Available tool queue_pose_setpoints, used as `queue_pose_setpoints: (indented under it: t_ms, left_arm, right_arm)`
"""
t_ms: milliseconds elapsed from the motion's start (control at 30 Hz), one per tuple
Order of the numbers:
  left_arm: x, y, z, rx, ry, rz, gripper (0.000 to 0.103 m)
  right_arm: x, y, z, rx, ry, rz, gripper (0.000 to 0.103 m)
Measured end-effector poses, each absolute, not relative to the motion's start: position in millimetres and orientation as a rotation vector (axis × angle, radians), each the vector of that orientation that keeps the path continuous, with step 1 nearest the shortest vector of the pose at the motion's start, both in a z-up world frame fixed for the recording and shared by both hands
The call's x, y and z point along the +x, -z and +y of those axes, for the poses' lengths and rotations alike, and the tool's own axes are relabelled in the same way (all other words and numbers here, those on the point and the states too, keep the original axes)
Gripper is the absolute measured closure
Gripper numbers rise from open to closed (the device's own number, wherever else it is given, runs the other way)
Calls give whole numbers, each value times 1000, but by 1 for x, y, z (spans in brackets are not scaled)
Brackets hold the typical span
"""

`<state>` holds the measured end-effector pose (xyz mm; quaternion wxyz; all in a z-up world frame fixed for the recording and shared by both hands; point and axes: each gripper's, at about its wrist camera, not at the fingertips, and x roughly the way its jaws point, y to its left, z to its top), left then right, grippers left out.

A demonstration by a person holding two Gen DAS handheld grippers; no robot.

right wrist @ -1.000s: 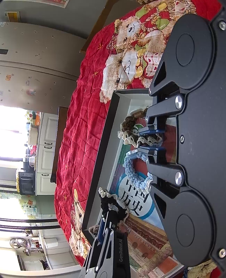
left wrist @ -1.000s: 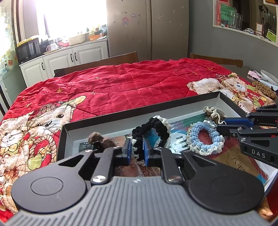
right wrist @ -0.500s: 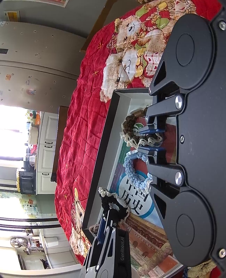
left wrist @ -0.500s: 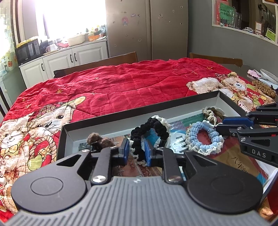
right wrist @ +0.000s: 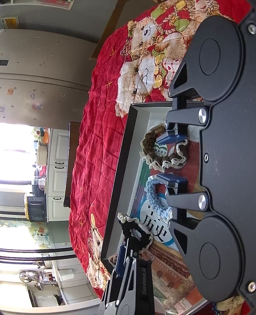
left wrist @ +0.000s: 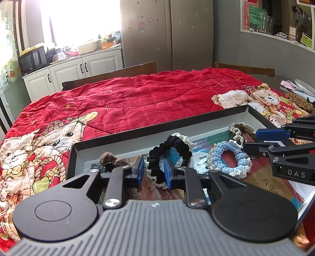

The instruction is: Organize objects

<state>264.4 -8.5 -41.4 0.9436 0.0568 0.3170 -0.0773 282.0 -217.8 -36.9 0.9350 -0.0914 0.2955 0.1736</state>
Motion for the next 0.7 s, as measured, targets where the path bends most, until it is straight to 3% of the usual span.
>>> queue_pose_setpoints:
  t_ms: [200,300,700]
  left_arm:
    - [262,40,-9,117,160,633,58]
    - [260,38,-9,121,158,619,49]
    - [248,30,-12,130,164,569,36]
  right_arm:
    - [280,36,-220,-177,-353,586,67]
    - [279,35,-222,-165,-354,578,65]
    - [266,26,-227,-139,-357,550,61]
